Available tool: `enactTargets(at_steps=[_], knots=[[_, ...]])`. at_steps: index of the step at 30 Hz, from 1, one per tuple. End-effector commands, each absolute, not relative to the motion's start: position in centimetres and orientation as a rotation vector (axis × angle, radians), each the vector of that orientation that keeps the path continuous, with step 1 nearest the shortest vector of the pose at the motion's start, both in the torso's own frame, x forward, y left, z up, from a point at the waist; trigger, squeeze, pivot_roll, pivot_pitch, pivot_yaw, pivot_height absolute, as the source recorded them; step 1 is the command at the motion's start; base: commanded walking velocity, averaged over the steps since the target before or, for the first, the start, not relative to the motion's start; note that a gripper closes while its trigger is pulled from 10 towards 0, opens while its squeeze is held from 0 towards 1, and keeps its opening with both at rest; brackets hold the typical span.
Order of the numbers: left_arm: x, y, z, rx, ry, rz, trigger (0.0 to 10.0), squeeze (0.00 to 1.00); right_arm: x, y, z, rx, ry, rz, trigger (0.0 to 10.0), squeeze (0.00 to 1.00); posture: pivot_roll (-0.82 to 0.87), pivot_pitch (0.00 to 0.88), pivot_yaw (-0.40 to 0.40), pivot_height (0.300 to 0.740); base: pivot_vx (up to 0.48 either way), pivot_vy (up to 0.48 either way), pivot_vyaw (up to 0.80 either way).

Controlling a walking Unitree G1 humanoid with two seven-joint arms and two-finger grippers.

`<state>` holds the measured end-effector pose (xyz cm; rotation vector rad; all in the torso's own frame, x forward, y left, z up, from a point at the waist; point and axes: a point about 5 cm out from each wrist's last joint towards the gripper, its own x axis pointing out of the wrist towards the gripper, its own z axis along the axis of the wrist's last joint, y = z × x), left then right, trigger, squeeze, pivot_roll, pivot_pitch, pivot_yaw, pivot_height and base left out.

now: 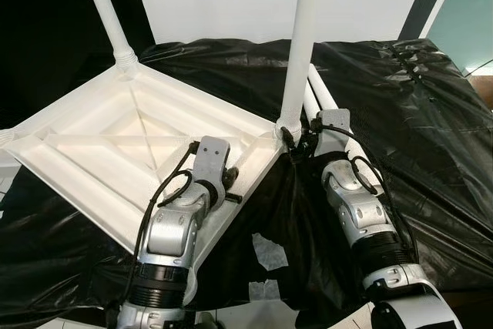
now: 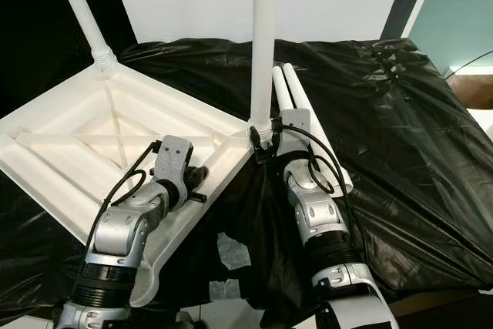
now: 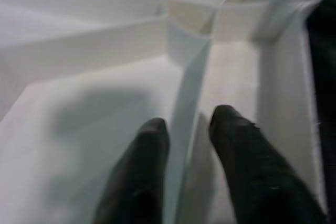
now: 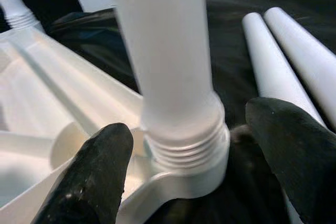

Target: Building children table

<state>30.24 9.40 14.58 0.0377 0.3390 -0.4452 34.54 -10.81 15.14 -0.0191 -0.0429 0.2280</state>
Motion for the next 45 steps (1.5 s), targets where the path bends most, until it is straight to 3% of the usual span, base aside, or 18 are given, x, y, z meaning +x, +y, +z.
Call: enactTargets(at_steps=[1,2,4,9,15,21,23,26,28,31,37,39,45], knots=[[30.9,11.4,15.5,0.089,0.280,-0.135,10.0,1.00,34.3,-10.8,14.9,-0.010,-0.029,0.236,10.0,0.00,0.11,0.058,0.014,0.740,0.000,0.000,0.00],[31.0,11.7,16.7,0.077,0.231,-0.168,10.0,0.00,34.2,-10.8,14.9,-0.012,-0.028,0.238,10.0,0.00,0.11,0.058,0.014,0.740,0.000,0.000,0.00],[31.0,11.7,16.7,0.077,0.231,-0.168,10.0,0.00,34.2,-10.8,14.9,-0.012,-0.028,0.238,10.0,0.00,0.11,0.058,0.014,0.740,0.000,0.000,0.00],[30.1,13.0,20.2,0.057,0.044,-0.325,10.0,0.00,33.4,-10.7,14.8,-0.012,-0.040,0.243,10.0,0.00,0.12,0.063,0.009,0.740,0.000,0.000,0.00],[30.1,14.7,20.6,0.131,0.009,-0.294,10.0,0.00,32.6,-10.8,14.3,-0.013,-0.021,0.256,10.0,0.00,0.12,0.069,0.008,0.740,0.000,0.000,0.00],[30.3,18.0,20.4,0.219,0.057,-0.148,10.0,0.00,31.6,-11.0,13.4,-0.025,0.036,0.272,10.0,0.00,0.13,0.076,0.007,0.740,0.000,0.000,0.00],[30.2,20.6,20.3,0.312,0.098,-0.011,10.0,0.00,31.3,-11.3,13.2,-0.047,0.063,0.268,10.0,0.00,0.13,0.078,0.006,0.740,0.000,0.000,0.00],[30.0,22.4,20.3,0.377,0.123,0.093,10.0,0.00,31.1,-11.6,13.1,-0.060,0.072,0.263,10.0,0.00,0.13,0.081,0.006,0.740,0.000,0.000,0.00],[30.0,22.4,20.3,0.377,0.123,0.093,10.0,0.00,31.1,-11.6,13.1,-0.060,0.072,0.263,10.0,0.00,0.13,0.081,0.006,0.740,0.000,0.000,0.00],[29.1,24.5,20.6,0.514,0.167,0.176,10.0,0.00,31.1,-11.5,12.9,-0.056,0.120,0.282,10.0,0.00,0.13,0.084,0.004,0.740,0.000,0.000,0.00],[28.5,25.5,20.6,0.588,0.198,0.200,10.0,0.00,31.0,-10.9,12.7,-0.055,0.158,0.328,10.0,0.00,0.14,0.088,0.004,0.740,0.000,0.000,0.00],[27.9,26.6,20.0,0.697,0.267,0.196,10.0,0.00,31.1,-9.9,12.7,-0.052,0.190,0.386,10.0,0.00,0.14,0.089,0.002,0.740,0.000,0.000,0.00],[27.0,26.5,18.9,0.824,0.361,0.071,10.0,0.00,31.7,-9.1,13.1,-0.055,0.227,0.452,10.0,0.00,0.15,0.087,-0.005,0.740,0.000,0.000,0.00]])
